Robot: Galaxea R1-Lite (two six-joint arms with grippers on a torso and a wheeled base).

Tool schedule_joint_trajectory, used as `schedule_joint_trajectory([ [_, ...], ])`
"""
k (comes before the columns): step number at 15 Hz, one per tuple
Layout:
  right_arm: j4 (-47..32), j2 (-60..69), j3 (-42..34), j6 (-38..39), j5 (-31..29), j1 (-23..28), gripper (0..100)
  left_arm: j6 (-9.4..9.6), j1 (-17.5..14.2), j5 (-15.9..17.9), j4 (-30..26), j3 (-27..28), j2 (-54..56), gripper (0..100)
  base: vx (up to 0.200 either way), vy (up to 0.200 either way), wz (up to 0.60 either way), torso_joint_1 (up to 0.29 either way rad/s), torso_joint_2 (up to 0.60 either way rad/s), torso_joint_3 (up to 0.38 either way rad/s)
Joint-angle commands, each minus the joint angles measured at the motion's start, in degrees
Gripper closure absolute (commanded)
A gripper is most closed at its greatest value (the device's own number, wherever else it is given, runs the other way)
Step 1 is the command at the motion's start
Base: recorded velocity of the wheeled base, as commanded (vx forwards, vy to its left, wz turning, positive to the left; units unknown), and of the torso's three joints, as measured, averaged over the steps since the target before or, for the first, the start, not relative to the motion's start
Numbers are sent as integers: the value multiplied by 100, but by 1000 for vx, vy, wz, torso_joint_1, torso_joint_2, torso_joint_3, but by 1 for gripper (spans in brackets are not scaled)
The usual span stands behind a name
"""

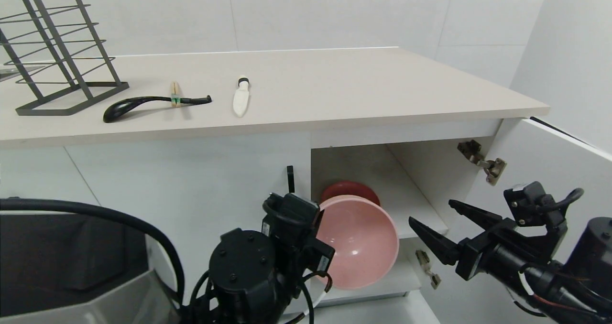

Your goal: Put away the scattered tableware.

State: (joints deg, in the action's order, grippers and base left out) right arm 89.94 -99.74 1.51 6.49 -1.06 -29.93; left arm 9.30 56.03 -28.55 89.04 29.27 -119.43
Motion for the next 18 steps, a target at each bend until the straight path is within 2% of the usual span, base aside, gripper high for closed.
schedule_joint_trajectory([
  [1, 6, 8, -2, 2, -8, -4, 0, 1, 57, -221, 96, 457, -599, 100, 0, 0, 0, 0, 0, 0],
  [3, 6, 16, -11, 19, -17, 92, 0, 1, 31, -485, 96, 571, -696, 100, 0, 0, 0, 0, 0, 0],
  [5, 6, 16, -19, 28, -8, 57, 0, 1, 40, -555, 96, 729, -748, 100, 0, 0, 0, 0, 0, 0],
  [6, 6, 8, -19, 28, -8, 40, 0, 63, 57, -555, 96, 923, -775, 100, 0, 0, 0, 0, 0, 0],
  [8, 6, -63, -54, 37, -8, 40, 0, 327, 57, -625, 96, 1336, -906, 100, 0, 0, 0, 0, 0, 0],
  [11, 6, -195, -19, 28, -8, 84, 0, 459, 84, -617, 96, 1845, -1073, 100, 0, 0, 0, 0, 0, 0],
  [12, 6, -212, -2, 28, -8, 119, 0, 450, 84, -625, 96, 1916, -1091, 100, 0, 0, 0, 0, 0, 0],
  [15, 6, -379, 288, 55, -8, 629, 0, 459, 198, -599, 96, 2390, -1170, 100, 0, 0, 0, 0, 0, 0],
  [18, 6, -388, 455, 55, -17, 857, 0, 626, 295, -573, 96, 2672, -1258, 100, 0, 0, 0, 0, 0, 0],
])
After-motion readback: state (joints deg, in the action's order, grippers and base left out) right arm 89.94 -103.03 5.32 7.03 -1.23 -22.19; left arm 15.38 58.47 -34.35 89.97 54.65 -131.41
